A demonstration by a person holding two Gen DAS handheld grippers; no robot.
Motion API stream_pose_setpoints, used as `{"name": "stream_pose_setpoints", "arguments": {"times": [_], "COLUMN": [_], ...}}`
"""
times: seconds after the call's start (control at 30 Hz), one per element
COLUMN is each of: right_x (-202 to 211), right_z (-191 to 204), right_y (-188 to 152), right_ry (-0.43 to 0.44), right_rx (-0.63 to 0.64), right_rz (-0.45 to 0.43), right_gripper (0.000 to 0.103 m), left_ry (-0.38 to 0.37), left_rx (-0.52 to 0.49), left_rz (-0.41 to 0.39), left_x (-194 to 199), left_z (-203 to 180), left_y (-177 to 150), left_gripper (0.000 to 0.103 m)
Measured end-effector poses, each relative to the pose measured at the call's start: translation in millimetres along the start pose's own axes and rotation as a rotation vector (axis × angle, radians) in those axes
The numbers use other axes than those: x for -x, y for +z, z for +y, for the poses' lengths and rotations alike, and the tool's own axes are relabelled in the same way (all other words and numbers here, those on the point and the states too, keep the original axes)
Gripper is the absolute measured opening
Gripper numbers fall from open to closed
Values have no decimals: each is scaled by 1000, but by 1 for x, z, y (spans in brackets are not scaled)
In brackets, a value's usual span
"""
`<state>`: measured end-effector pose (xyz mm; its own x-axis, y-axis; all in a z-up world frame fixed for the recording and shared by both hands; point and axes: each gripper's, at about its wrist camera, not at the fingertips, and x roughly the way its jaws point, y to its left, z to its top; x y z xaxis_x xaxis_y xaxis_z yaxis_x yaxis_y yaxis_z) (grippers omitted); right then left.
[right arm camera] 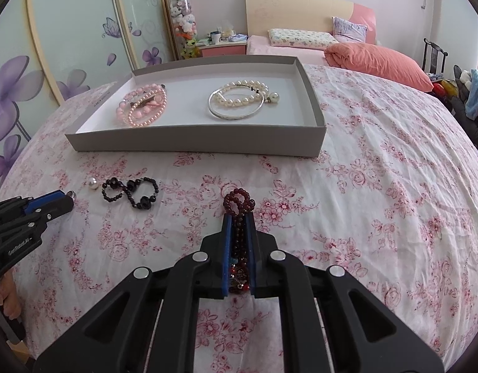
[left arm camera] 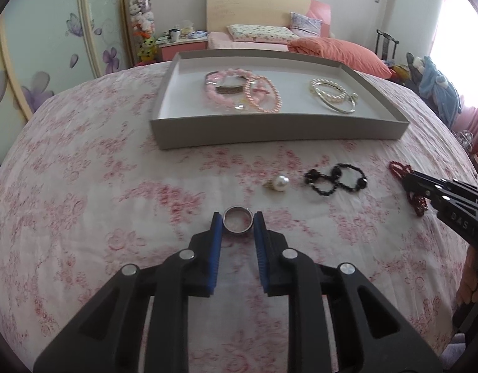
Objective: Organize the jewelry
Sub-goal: 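Lift the ring with left tool and carry it toward the tray while right tool carries the red beads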
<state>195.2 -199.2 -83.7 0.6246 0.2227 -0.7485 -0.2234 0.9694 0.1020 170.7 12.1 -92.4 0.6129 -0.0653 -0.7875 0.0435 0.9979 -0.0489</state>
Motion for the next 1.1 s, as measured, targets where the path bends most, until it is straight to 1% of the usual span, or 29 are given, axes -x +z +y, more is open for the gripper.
{"name": "stream_pose_setpoints", "arguments": {"times": [0.13, 0.33, 0.7, 1.1], "right_x": [6, 17, 42, 68], "right_z": [6, 11, 19, 24], "right_y": [1, 5, 21, 38], "right_ry": [20, 46, 85, 112], "right_rx": [5, 5, 3, 10], "right_rz": [-19, -51, -134, -229], "right_gripper": [9, 9, 9, 9], "left_ry": [6, 8, 9, 10], "left_rx": [24, 44, 63, 48], "left_rz": [1, -18, -103, -189], "left_x": [2, 8, 31, 51], "left_z": [9, 17, 22, 15], "left_y": [0, 3, 14, 27], "left_gripper": [21, 21, 21, 21]}}
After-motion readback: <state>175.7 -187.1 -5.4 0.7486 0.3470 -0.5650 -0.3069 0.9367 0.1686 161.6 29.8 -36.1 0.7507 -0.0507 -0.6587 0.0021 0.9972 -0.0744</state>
